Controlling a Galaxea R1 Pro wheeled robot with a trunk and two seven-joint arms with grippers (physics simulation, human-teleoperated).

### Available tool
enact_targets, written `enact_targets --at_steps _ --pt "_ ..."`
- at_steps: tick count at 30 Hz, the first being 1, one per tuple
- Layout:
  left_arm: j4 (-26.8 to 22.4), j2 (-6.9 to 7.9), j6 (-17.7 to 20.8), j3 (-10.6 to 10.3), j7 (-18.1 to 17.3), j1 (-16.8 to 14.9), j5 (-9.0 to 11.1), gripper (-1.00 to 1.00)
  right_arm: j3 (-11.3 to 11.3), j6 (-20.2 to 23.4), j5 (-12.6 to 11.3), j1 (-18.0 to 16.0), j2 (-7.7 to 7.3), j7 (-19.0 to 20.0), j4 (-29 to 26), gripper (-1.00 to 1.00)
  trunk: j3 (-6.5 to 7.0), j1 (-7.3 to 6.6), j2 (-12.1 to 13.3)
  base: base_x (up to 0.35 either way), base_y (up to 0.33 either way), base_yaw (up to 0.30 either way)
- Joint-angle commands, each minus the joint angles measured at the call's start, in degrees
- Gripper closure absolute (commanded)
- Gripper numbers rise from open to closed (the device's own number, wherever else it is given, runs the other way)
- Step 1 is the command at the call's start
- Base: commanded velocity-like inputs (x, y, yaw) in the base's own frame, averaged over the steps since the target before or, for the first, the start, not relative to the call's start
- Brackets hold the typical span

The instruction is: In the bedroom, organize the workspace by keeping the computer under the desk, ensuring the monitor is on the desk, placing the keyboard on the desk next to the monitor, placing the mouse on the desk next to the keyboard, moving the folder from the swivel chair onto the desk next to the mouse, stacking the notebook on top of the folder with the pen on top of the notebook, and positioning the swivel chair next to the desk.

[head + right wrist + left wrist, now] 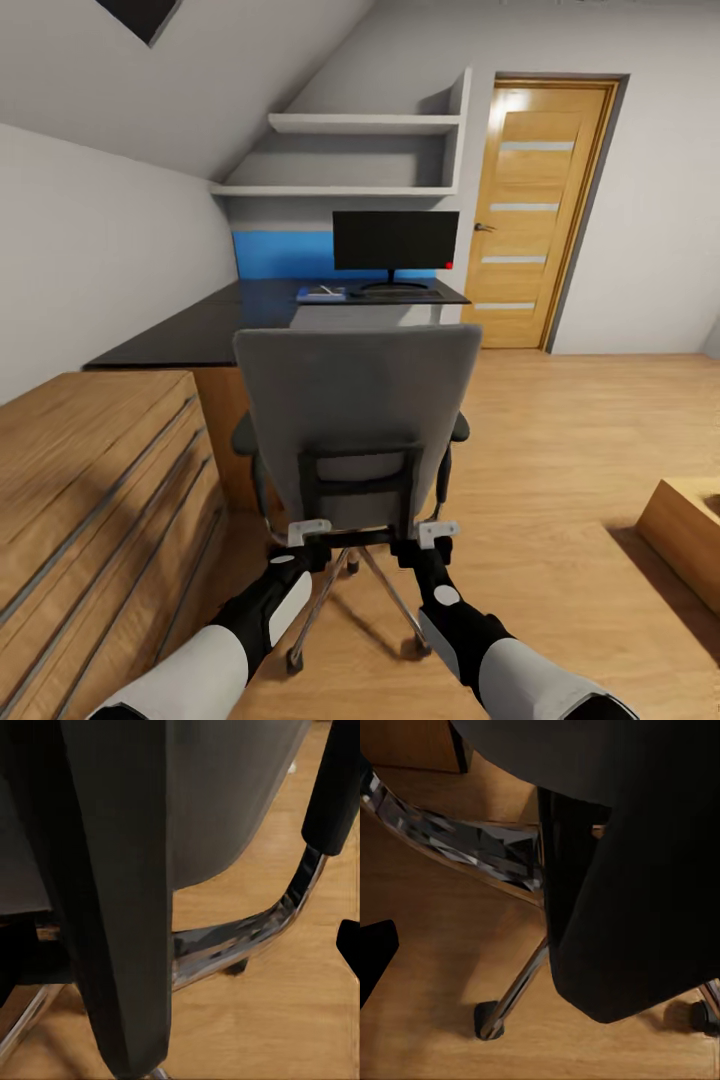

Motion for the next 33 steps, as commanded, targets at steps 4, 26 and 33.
enact_targets --at_steps 4,26,33 --pt "-0.07 0.00 -1.43 -0.19 0.43 -0.05 0.02 -1.00 0.41 -0.24 -0.60 -0.03 -0.02 -0.29 0.04 -1.00 0.18 0.02 -0.02 0.239 -0.234 -0.152" --pt "0.07 0.01 -3.08 -0.17 0.43 0.00 0.04 -1.00 0.40 -0.24 -0.60 -0.05 -0.02 -0.30 0.20 -1.00 0.90 0.02 -0.02 0.101 -0.184 -0.084" --pt "0.07 0.10 -3.07 -0.16 0.43 0.00 0.04 -1.00 0.33 -0.24 -0.60 -0.03 -0.08 -0.30 0.29 -1.00 0.90 0.02 -0.02 -0.297 -0.002 0.000"
